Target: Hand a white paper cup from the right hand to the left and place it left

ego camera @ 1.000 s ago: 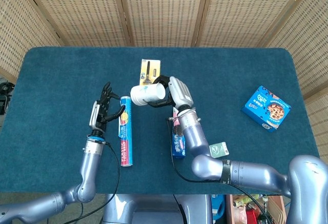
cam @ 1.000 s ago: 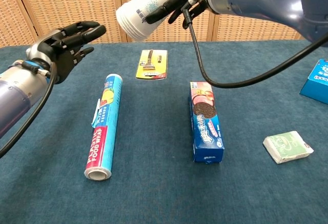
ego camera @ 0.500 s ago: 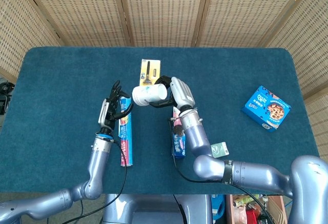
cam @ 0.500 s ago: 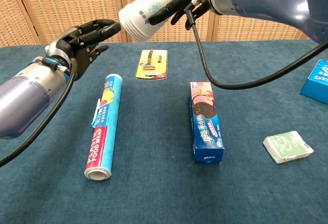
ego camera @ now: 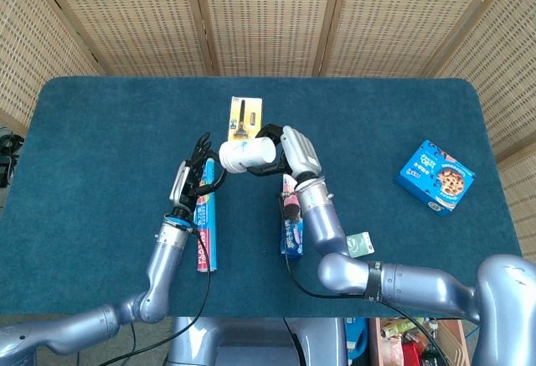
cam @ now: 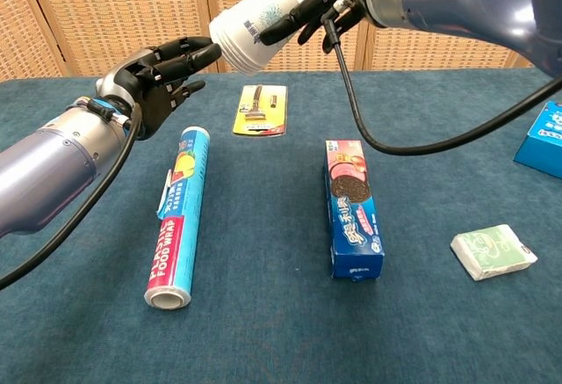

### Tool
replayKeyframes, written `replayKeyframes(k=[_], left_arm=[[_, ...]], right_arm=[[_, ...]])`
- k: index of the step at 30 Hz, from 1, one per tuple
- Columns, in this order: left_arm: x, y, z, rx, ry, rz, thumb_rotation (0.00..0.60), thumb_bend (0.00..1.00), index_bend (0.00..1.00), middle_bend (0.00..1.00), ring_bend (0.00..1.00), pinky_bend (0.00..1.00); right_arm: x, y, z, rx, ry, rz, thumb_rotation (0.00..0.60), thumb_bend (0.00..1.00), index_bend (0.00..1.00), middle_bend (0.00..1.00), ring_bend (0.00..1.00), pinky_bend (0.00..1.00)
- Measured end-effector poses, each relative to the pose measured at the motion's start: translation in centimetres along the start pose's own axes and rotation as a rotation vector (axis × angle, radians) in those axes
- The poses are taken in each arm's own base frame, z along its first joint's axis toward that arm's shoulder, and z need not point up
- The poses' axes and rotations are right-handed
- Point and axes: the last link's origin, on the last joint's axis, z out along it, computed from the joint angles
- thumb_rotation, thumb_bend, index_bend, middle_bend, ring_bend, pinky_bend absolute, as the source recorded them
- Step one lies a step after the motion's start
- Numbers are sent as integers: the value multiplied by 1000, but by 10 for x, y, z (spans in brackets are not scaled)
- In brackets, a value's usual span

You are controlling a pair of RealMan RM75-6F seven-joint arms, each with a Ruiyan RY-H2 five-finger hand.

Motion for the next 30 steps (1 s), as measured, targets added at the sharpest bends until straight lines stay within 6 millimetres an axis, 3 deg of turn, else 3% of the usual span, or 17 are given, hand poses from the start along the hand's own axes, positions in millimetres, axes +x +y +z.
replayKeyframes(k=[15, 30], left_arm=[[8, 1, 17, 30, -122, 64, 600, 403, 520, 0, 0, 0], [3, -1, 19, 36, -108, 42, 600, 408, 646, 0, 0, 0]], right_arm=[[-3, 7, 2, -14, -3, -17, 600, 290, 755, 628, 485, 704], [0, 6, -1, -12, 6, -25, 600, 290, 755, 628, 485, 704]])
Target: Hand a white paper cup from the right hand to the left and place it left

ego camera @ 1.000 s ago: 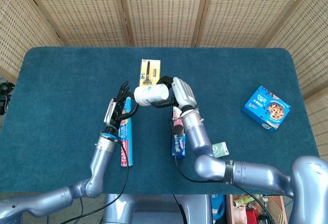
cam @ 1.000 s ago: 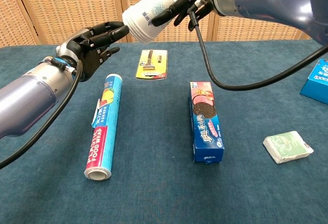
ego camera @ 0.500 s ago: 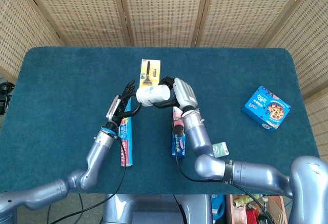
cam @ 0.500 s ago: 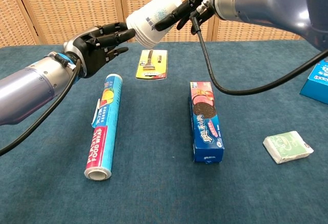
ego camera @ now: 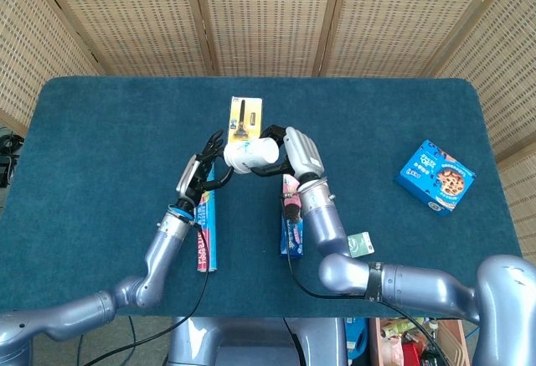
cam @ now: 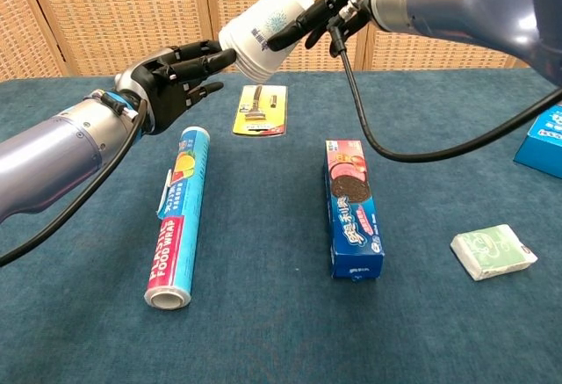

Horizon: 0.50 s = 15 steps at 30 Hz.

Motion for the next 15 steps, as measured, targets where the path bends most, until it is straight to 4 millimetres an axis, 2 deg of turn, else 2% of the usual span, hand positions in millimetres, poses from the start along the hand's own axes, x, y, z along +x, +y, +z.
replayKeyframes(k=[15], left_arm=[[24, 0, -13, -5, 48, 26, 600, 409, 661, 0, 0, 0]], right_arm=[[17, 9, -3, -17, 32, -10, 600, 290, 755, 627, 485, 704]])
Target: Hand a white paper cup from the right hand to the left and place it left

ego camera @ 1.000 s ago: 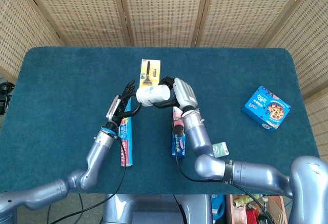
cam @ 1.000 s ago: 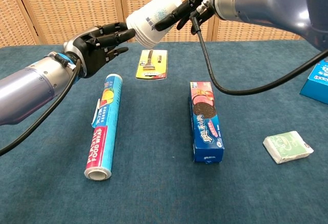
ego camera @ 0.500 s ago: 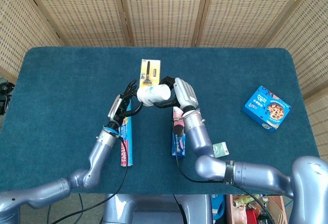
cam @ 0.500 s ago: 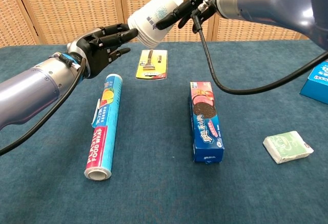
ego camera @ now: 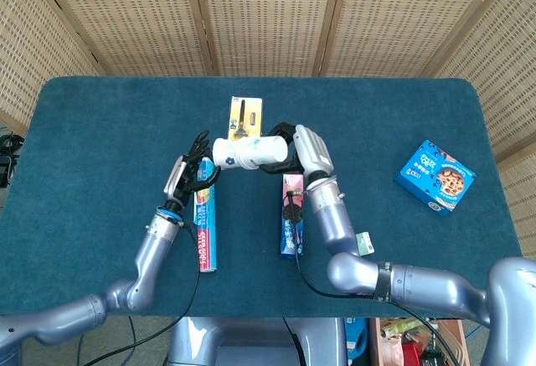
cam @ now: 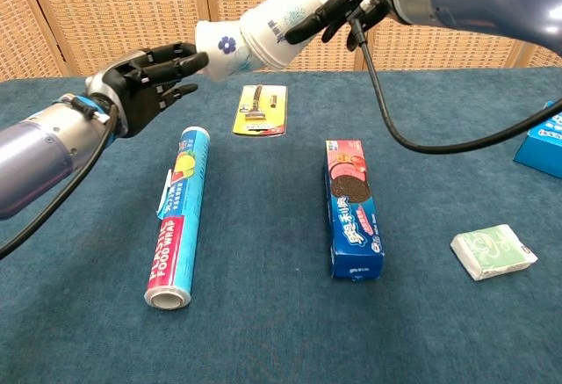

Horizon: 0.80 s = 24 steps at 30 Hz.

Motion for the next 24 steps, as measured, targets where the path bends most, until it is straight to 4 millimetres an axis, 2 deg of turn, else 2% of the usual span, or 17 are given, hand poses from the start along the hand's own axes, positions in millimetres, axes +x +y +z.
replayKeyframes(k=[12, 19, 24], left_arm=[[34, 6, -26, -8, 53, 75, 600, 415, 661, 0, 0, 0], [53, 20, -36, -20, 85, 200, 600, 422, 661, 9, 0, 0], [65, 35, -45, -20, 99, 337, 600, 426, 661, 10, 0, 0]], right_arm=[[15, 13, -5, -23, 25, -15, 600, 290, 755, 628, 485, 704], [16, 30, -15, -46, 10, -55, 600, 290, 755, 627, 485, 704], [15, 47, -24, -60, -1, -147, 600, 290, 755, 624, 485, 704]])
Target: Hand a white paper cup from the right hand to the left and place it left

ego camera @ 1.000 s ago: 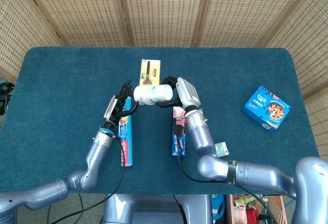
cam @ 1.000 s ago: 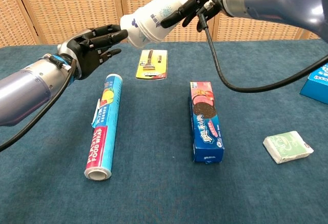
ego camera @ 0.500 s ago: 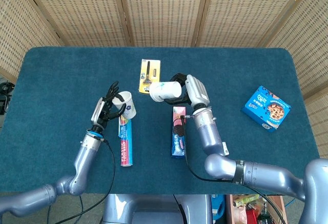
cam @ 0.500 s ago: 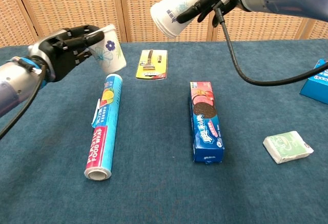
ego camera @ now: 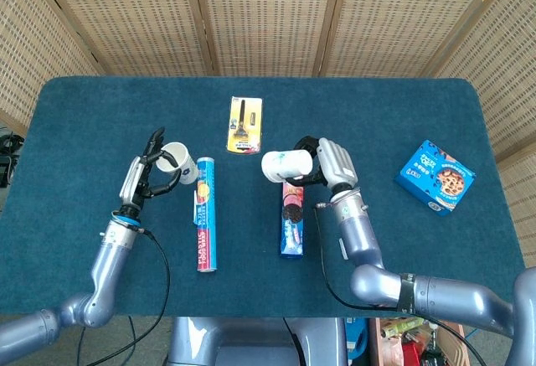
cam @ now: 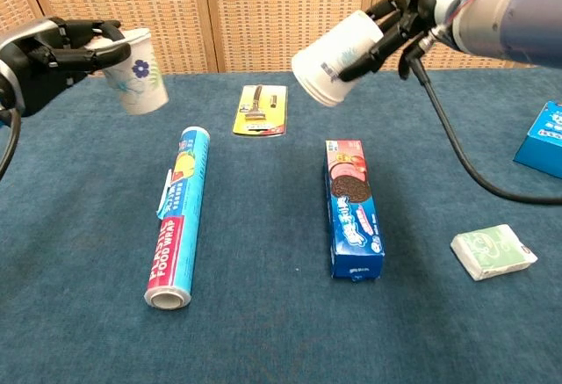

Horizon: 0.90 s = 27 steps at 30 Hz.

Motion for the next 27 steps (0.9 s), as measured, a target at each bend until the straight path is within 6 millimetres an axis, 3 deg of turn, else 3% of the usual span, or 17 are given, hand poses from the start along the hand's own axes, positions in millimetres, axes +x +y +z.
replayKeyframes(k=[11, 19, 27], left_arm=[[42, 14, -30, 35, 8, 413, 600, 427, 661, 29, 0, 0], [67, 7, -46, 90, 24, 621, 600, 429, 659, 23, 0, 0], [80, -8, -44, 131, 18, 843, 600, 430, 565, 0, 0, 0]], right_arm=[[8, 41, -5, -51, 64, -152, 600, 290, 755, 625, 485, 705], [26, 65, -3, -89, 111, -218, 600, 290, 755, 610, 485, 704], [31, 92, 1, -142, 146, -400, 600, 290, 755, 537, 455, 632]])
